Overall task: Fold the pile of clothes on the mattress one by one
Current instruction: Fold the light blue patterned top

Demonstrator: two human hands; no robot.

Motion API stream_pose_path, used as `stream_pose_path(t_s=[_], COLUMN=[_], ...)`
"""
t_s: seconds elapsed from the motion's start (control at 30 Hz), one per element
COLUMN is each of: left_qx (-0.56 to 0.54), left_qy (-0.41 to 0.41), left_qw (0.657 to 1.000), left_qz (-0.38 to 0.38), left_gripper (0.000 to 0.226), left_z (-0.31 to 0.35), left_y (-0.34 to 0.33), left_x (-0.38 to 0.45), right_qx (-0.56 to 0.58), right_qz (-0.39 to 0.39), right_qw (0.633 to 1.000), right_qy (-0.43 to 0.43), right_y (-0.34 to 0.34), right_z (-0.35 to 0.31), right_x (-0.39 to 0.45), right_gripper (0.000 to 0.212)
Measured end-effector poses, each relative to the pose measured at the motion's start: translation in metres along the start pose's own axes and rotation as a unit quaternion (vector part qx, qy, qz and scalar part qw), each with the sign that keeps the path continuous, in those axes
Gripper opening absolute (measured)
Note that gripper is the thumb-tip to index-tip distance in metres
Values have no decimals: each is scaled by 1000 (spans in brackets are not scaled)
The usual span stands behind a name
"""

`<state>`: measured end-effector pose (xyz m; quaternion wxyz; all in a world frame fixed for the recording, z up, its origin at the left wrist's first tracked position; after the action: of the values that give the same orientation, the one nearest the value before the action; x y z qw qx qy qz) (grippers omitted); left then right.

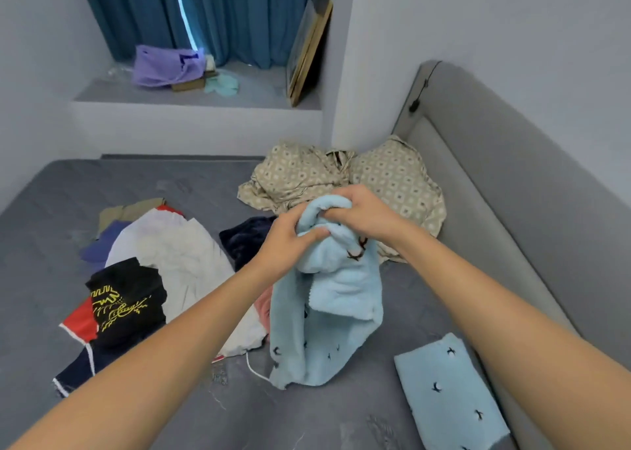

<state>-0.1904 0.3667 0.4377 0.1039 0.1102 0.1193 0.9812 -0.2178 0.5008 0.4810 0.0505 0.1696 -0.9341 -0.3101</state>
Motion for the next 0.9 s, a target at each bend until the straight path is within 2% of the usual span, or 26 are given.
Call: stream_pose_path(t_s=[0.07, 0.17, 0.27, 0.37, 0.43, 0.5, 0.6, 0.7, 0.9], left_qx=[9, 16, -3, -31, -33, -21, -1, 28, 97], left_qy=[-14, -16, 0, 9, 7, 8, 13, 16, 42], left_qw=[999, 997, 993, 983, 978, 974, 966, 959, 946], left_qz=[33, 70, 120, 182, 206, 225, 258, 280, 307], left_gripper=[13, 27, 17, 25, 25, 24, 29, 32, 27], left_z=[34, 84, 118, 141, 156, 165, 172, 181, 188], left_y=[14, 33, 51, 78, 96, 116, 148, 178, 238], left_x=[10, 20, 23, 19, 15, 9, -6, -24, -72], right_qx=[14, 82, 144, 110, 35, 33, 98, 116, 89], right_qz=[48, 121, 94, 47, 73, 101, 101, 88, 43], right_qw=[999, 988, 983, 993, 996, 993, 989, 989, 989], right_qy=[17, 48, 57, 12, -38, -51, -45, 21, 106], right_y=[25, 45, 19, -28, -41, -37, -20, 8, 40], right_z=[-20, -33, -24, 15, 52, 73, 71, 25, -40], right_x=[-5, -22, -53, -83, -90, -87, -74, -61, -28], right_gripper=[11, 25, 60, 75, 62, 30, 36, 40, 16])
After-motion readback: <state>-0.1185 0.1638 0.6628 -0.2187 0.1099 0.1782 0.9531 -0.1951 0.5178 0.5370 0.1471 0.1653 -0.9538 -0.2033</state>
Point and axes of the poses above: each hand's wrist, its own x-axis towards the middle knuckle, its own y-axis out of the back of the hand, z = x × y, the point moved 9 cm from there along x, towards the middle knuckle
